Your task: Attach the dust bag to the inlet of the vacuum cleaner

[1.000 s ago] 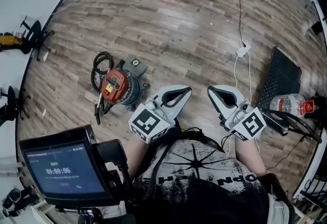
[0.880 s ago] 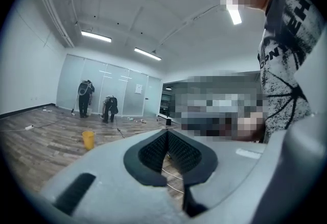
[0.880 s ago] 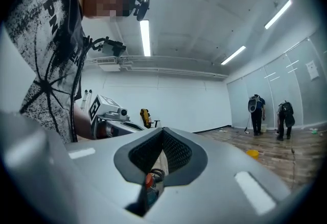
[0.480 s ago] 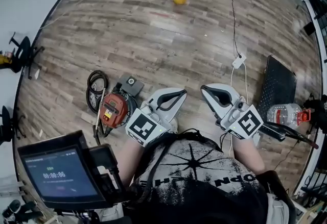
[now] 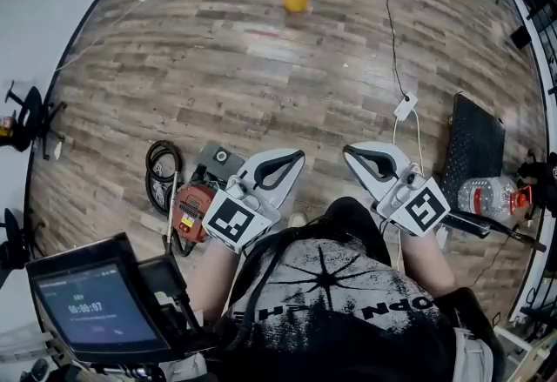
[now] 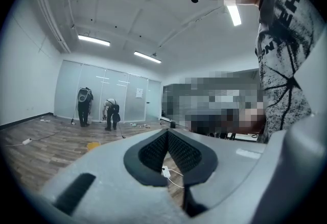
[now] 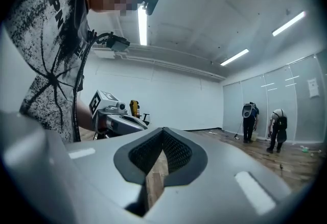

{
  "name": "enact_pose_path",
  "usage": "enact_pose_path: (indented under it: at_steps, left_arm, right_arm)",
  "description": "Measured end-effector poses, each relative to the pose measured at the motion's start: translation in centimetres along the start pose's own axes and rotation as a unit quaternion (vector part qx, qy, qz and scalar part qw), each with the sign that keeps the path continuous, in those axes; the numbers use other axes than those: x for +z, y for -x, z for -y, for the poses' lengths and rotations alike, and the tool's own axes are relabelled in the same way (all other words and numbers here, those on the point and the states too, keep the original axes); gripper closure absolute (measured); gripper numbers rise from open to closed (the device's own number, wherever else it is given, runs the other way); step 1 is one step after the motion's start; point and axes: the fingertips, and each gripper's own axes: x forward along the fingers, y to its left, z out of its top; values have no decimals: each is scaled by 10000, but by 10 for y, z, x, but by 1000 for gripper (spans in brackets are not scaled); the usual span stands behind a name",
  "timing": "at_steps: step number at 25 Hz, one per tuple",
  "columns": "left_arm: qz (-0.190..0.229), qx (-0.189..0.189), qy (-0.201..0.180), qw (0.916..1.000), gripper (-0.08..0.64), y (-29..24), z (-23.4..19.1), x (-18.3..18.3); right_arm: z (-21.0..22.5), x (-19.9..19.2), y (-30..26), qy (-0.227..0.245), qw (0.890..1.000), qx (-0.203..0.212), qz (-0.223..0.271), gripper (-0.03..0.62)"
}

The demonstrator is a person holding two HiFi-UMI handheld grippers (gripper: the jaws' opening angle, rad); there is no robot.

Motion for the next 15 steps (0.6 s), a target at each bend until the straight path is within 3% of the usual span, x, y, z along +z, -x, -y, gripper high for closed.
enact_pose_path:
  at_steps: [5,7,9,12,15]
  left_arm:
    - [-130,177,147,9997,565,-14,-30,-9]
    - [-66,327,173,9993,565,-26,-47,-5]
    - [-36,580,177,9982,565,-43,-73,-3]
    - [3,981,358,9945,565,-78,-120,0]
    - [178,1178,539,9914,565,-112,-149,16]
  right_arm:
    - [36,-9,-16,9,9999,81,-86,591]
    - [56,1,-30,45,9996,216,152,591]
    - [87,4,-49,39,9985,420,346,591]
    - [138,-13,-74,-22,9960,862,243,591]
    - [177,-7,-93,-80,9920,1193,391,591]
